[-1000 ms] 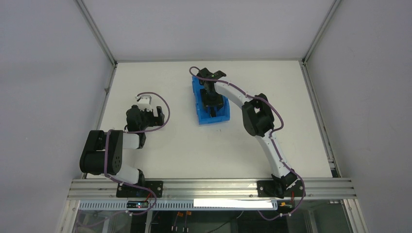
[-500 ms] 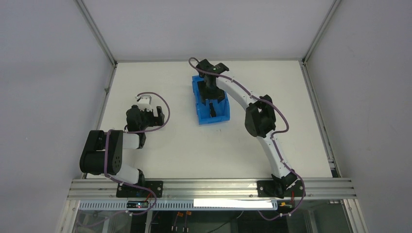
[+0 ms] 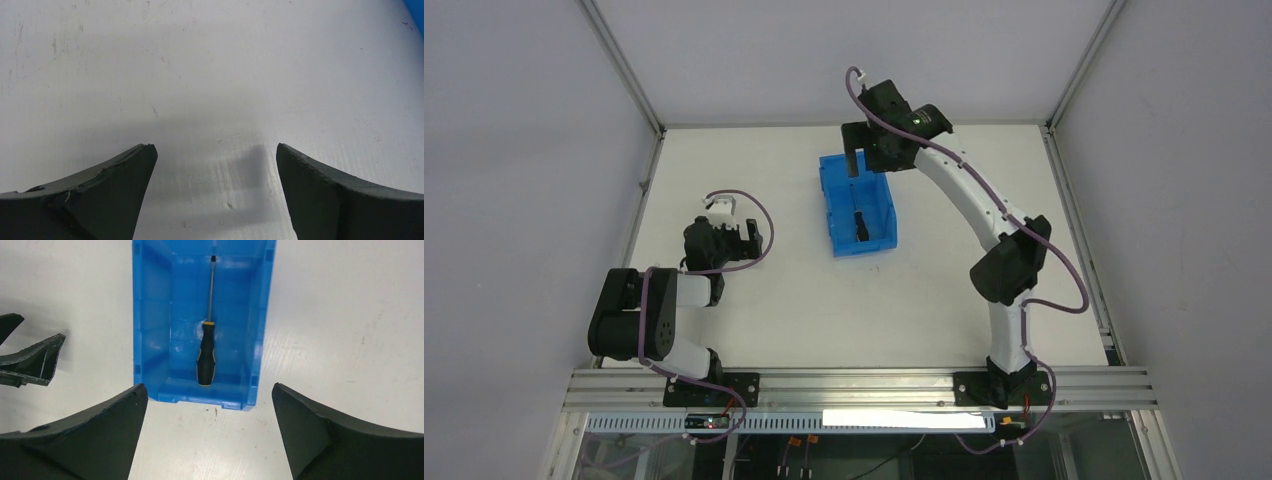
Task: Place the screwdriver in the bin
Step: Place the screwdriver in the bin, then reset both arms
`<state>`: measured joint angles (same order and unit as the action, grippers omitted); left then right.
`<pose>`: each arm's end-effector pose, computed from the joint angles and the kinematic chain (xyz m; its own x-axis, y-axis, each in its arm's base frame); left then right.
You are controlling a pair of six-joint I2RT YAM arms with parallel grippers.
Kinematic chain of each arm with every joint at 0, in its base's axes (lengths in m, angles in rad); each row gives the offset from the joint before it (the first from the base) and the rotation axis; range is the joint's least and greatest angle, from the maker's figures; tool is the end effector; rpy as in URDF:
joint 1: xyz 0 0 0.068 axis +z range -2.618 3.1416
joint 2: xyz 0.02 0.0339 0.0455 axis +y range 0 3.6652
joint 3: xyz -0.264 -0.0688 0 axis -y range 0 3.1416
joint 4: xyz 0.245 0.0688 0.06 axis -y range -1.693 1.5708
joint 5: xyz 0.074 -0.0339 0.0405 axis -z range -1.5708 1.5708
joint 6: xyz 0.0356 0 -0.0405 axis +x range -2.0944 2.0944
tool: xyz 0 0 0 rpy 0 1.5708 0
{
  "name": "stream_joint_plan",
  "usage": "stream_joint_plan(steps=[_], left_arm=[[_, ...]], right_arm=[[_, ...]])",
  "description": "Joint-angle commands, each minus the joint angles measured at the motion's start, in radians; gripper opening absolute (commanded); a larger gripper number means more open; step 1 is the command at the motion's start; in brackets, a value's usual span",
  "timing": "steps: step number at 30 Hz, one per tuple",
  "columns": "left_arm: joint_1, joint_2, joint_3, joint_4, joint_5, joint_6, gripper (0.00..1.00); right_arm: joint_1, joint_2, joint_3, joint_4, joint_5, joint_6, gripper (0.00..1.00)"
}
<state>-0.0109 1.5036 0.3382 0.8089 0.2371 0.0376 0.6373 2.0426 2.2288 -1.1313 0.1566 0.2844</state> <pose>0.2557 -0.0111 0.1375 -0.3401 0.0402 -0.9395 0.2437 0.9687 -0.0467 0.3518 0.2535 0.3645 -0.7696 -0.2249 -0.5976 -0.3109 0.9495 0.0430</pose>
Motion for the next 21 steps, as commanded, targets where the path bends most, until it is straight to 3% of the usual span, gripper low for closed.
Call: stream_joint_plan(steps=[1,9,15,21], left_arm=[[0.014,0.000,0.019,0.042,0.010,-0.009,0.99],[0.014,0.000,0.020,0.042,0.010,-0.009,0.99],[0.014,0.000,0.019,0.042,0.010,-0.010,0.99],[0.014,-0.001,0.019,0.042,0.010,-0.010,0.99]], right_arm=[[-0.024,-0.121,-0.119,0.109,0.051,-0.028,0.98],[-0.085,-0.455,-0.689,0.610,0.107,-0.164,0.98],[-0.267,-0.629,-1.016,0.841,-0.011,-0.114,0.98],[-0.393,-0.728,-1.301,1.056,-0.022,-0.132,0.99]])
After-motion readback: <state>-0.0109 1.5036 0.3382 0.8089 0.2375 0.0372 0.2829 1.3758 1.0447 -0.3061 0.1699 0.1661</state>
